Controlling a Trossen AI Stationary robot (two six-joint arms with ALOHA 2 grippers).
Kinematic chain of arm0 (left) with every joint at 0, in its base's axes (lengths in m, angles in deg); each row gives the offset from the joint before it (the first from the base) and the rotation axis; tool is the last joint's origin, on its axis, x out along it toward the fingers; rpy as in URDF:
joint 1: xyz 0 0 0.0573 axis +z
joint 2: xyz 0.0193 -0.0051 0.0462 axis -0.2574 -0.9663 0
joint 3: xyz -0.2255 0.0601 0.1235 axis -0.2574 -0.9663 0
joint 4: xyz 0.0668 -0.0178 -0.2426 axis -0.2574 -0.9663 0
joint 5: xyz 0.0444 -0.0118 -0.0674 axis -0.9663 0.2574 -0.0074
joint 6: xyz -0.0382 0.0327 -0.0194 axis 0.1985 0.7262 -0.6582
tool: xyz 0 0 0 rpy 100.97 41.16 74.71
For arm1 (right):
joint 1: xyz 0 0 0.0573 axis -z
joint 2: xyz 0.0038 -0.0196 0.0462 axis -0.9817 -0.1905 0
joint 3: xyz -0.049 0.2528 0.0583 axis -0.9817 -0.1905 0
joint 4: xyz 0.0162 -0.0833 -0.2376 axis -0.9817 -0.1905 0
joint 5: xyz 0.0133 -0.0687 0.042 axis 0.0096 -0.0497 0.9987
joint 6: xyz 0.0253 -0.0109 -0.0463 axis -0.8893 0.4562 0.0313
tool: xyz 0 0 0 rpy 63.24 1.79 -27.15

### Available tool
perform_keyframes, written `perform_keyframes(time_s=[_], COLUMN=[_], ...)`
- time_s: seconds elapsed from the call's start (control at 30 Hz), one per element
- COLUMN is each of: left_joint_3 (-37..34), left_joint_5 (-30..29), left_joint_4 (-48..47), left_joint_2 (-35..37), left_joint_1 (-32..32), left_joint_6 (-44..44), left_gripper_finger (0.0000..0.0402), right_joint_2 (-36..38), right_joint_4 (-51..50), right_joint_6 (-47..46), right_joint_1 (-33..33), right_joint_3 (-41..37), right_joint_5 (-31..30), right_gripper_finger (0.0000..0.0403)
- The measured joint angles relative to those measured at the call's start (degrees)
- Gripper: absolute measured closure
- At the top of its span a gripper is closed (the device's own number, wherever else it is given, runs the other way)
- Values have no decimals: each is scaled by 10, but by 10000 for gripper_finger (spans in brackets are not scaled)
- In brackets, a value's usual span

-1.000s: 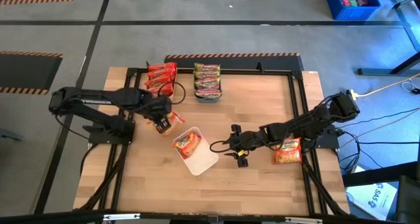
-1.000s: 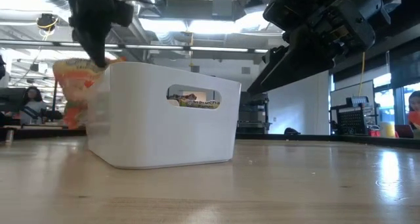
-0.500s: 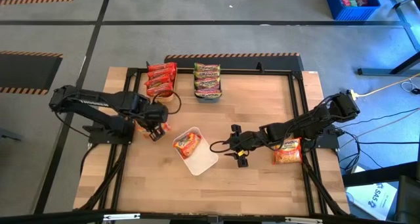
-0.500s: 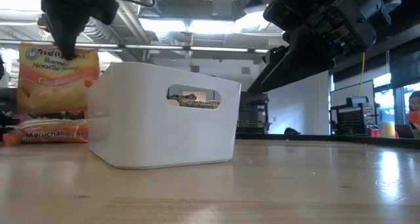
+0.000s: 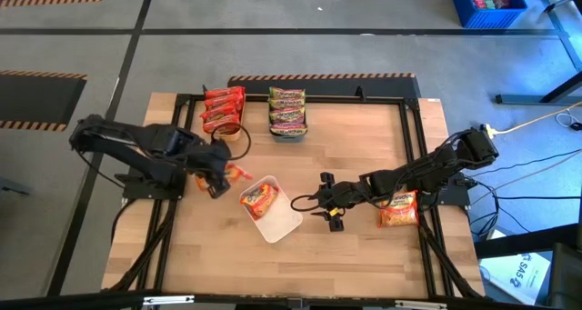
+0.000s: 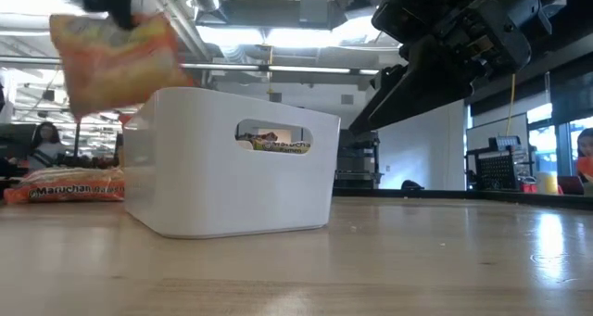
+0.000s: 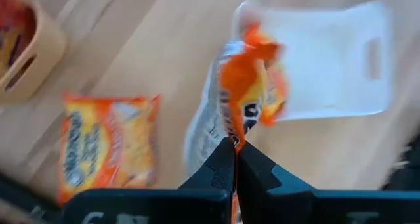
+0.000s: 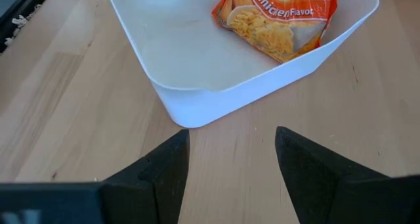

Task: Sort Maruchan noodles
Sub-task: Put the yellow noodle pack into the white bin

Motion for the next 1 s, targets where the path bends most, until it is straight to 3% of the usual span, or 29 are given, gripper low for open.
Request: perform_keyframes(time_s=[0.27, 0.67, 1.0], left_joint_3=[15, 15, 15], left_joint_5=[-4, -32, 26], left_joint_4=[113, 243, 269], left_joint_2=[-2, -102, -194], left_joint_1=[-15, -22, -29], left_joint_6=[17, 47, 44], left_gripper_finger=[402, 402, 402], right_joint_2=[0, 0, 0], right_joint_4=[8, 15, 15], right_joint_6=[0, -1, -8], right_joint_1=[0, 0, 0], right_joint_3=[0, 0, 0], right_joint_5=[0, 0, 0], right_gripper_finger=[192, 192, 192])
